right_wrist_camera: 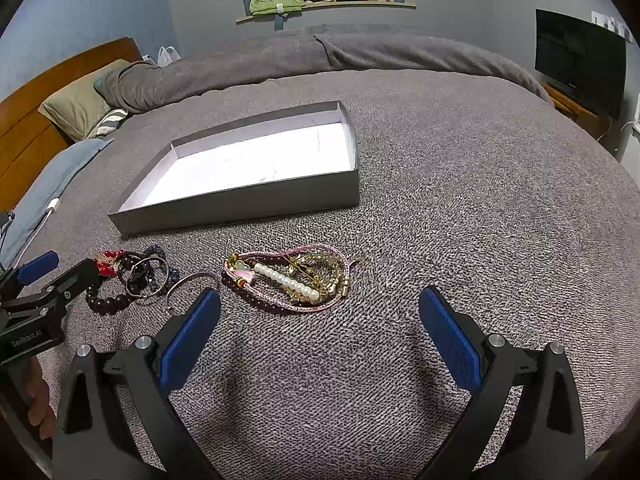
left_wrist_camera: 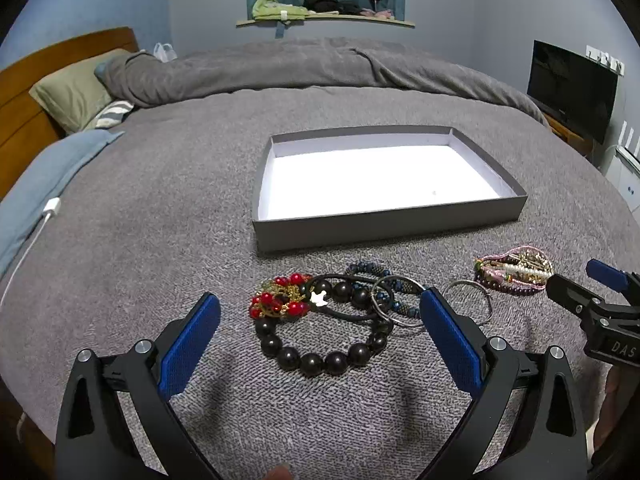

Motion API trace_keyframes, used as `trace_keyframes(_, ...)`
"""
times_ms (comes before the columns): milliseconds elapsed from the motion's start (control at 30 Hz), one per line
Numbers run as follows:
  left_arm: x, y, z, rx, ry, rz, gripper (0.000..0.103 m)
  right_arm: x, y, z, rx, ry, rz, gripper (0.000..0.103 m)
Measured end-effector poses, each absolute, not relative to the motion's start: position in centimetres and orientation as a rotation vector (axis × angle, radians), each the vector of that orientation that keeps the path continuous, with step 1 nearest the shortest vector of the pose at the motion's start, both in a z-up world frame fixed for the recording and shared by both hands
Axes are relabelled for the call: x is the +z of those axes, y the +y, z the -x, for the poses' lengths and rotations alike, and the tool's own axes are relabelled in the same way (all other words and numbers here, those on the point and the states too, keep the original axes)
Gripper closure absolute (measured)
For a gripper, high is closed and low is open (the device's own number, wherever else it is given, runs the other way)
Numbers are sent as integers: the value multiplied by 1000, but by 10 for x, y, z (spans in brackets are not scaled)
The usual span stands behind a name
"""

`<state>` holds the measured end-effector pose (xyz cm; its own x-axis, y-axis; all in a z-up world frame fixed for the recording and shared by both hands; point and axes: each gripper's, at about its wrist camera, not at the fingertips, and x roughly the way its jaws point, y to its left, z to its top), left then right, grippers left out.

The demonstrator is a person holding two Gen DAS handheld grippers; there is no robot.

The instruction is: Organize jewelry

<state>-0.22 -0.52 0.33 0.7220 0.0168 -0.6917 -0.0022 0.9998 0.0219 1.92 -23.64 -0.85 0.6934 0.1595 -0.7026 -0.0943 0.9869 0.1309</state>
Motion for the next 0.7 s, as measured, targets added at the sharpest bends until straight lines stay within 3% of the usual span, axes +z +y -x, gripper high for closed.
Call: trace_keyframes(700, 4, -5, 3, 10, 760, -24, 4, -8, -234, -19, 141, 796, -76, 5)
